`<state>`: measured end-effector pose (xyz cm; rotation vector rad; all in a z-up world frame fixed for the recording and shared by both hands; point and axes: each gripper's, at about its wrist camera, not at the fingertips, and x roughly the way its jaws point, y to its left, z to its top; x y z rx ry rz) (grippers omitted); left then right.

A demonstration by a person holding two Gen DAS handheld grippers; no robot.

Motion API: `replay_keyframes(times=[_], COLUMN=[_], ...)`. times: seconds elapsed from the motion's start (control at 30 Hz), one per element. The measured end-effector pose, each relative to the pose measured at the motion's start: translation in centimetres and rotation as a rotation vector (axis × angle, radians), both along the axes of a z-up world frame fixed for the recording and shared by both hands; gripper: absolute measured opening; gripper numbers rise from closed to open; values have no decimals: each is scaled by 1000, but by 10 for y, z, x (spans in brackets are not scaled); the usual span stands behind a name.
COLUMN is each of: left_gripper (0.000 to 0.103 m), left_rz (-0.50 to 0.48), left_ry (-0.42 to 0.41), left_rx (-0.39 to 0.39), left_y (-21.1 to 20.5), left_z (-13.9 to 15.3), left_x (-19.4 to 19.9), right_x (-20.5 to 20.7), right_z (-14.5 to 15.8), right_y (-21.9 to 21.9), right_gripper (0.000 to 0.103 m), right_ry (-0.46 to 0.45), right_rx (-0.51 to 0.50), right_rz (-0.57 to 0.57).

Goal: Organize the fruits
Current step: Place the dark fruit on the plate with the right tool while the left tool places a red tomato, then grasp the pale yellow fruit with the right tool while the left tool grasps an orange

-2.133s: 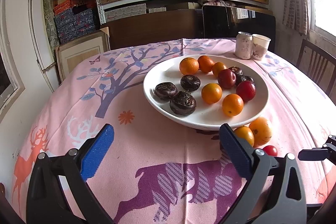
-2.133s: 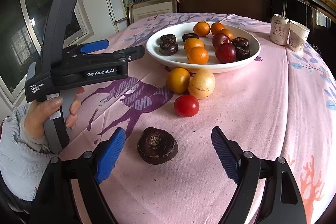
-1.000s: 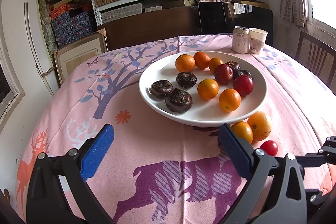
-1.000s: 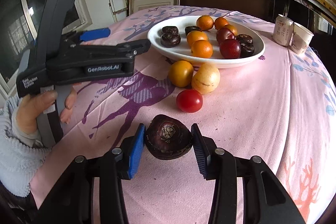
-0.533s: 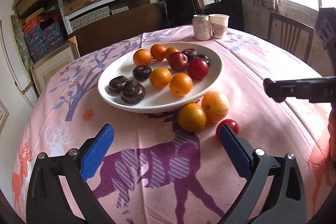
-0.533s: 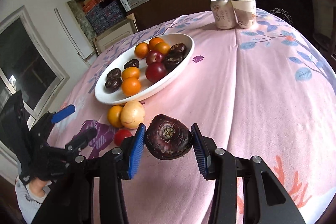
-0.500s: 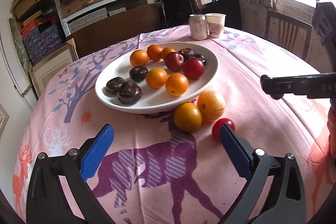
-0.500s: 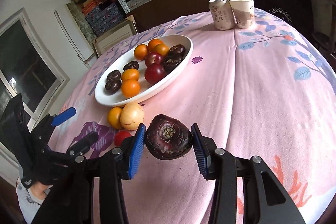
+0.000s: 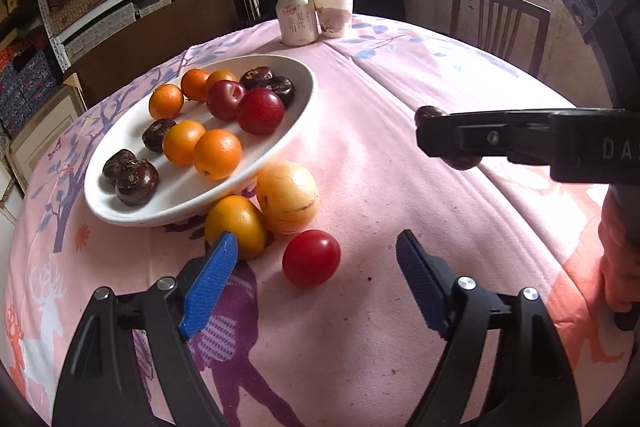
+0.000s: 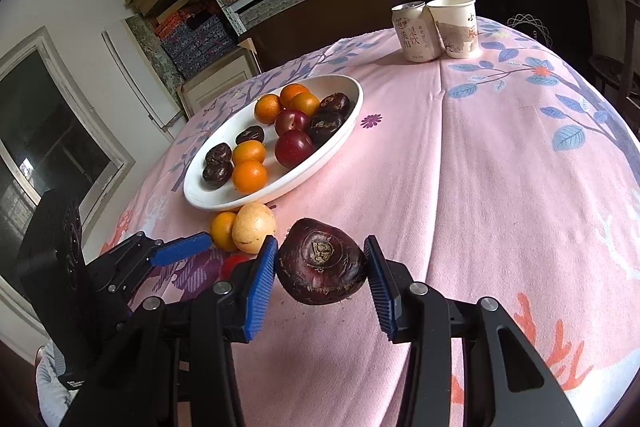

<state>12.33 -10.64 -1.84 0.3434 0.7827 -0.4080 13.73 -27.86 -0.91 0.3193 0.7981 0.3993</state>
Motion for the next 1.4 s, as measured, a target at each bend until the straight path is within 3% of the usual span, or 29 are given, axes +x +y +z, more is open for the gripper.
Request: replay_keyframes(times=[0.03,0.07,0.23,0.3,0.37,0.57,0.7,0.8,0.83,0.87,0.9,0.97,1.13,1.4], left_gripper=[66,39,39,29,28,28,28,28,29,39,63,87,88,95], left_rz=[-9,-25,13,20,11,69,163,237,254,269,285,303,272,225], left_ry=[-12,7,50,61,67,-4,-66,-77,-74,-72,-75,-82,-63,-113], left_rx=[11,2,-43,-61,-94,-184,-215,-207,-220,-241,-271,-309,-253,-149], left_y=[-3,-4,6,9,13,43,69,85,90,95,100,108,105,86], left_z=[0,-1,-4,-3,0,36,64,67,65,63,61,56,47,41], left_x=[-3,-3,4,5,4,11,41,70,78,84,87,88,75,32], right_x=[0,1,1,1,0,16,45,68,75,80,82,80,63,25], right_z=[0,0,-2,-2,-1,20,42,44,42,40,39,35,31,11], right_y=[-1,-1,-1,-1,-2,7,37,61,68,71,72,71,62,49], right_gripper=[45,45,45,45,45,45,45,45,45,49,64,68,68,68], right_ry=[1,2,11,11,3,-16,-55,-55,-60,-73,-83,-92,-86,-64], right_rx=[2,3,1,3,10,43,-7,-19,-20,-19,-28,-55,-85,-175], right_rz=[-3,-5,-8,-11,-14,18,54,85,91,91,79,85,103,121])
